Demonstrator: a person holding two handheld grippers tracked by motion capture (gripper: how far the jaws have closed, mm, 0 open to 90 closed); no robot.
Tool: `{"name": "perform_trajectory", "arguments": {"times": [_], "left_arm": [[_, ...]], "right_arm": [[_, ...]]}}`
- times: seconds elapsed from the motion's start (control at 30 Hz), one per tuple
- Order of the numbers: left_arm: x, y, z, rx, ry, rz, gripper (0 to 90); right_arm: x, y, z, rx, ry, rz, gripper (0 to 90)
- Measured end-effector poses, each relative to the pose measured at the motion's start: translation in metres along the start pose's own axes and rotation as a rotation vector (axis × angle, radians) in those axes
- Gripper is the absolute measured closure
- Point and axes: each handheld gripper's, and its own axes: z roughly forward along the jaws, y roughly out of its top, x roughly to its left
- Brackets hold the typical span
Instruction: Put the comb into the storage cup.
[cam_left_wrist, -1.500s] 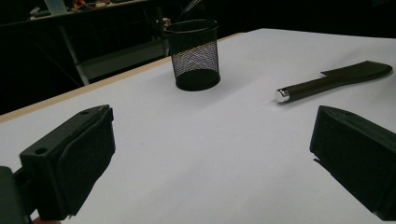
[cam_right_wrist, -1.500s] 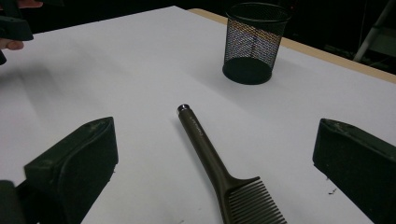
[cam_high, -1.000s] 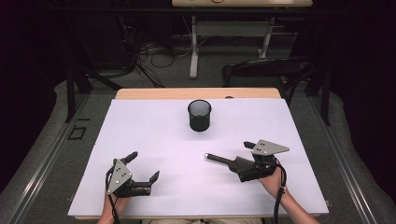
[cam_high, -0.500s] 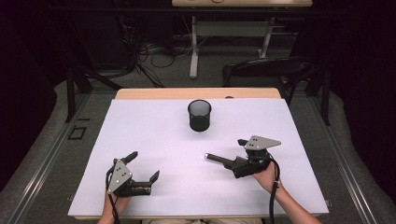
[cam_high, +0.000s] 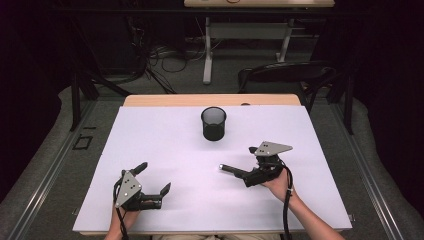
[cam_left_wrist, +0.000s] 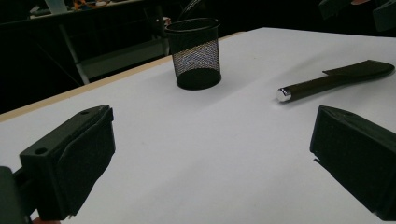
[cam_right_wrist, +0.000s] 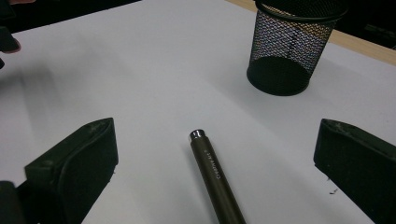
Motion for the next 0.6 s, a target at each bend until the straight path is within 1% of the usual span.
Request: {"name": "perform_trajectory", "arguments": {"times": [0.43, 0.6], "left_arm": [[0.0, 0.0, 0.0, 0.0, 0.002, 0.0, 0.1], [0.001, 0.0, 0.0, -0.001, 0.002, 0.0, 0.2]], "right_arm": [[-0.002, 0.006, 0.017, 0.031, 0.013, 0.007, 0.0], [-0.002, 0.007, 0.021, 0.038, 0.016, 0.001, 0.5]]}}
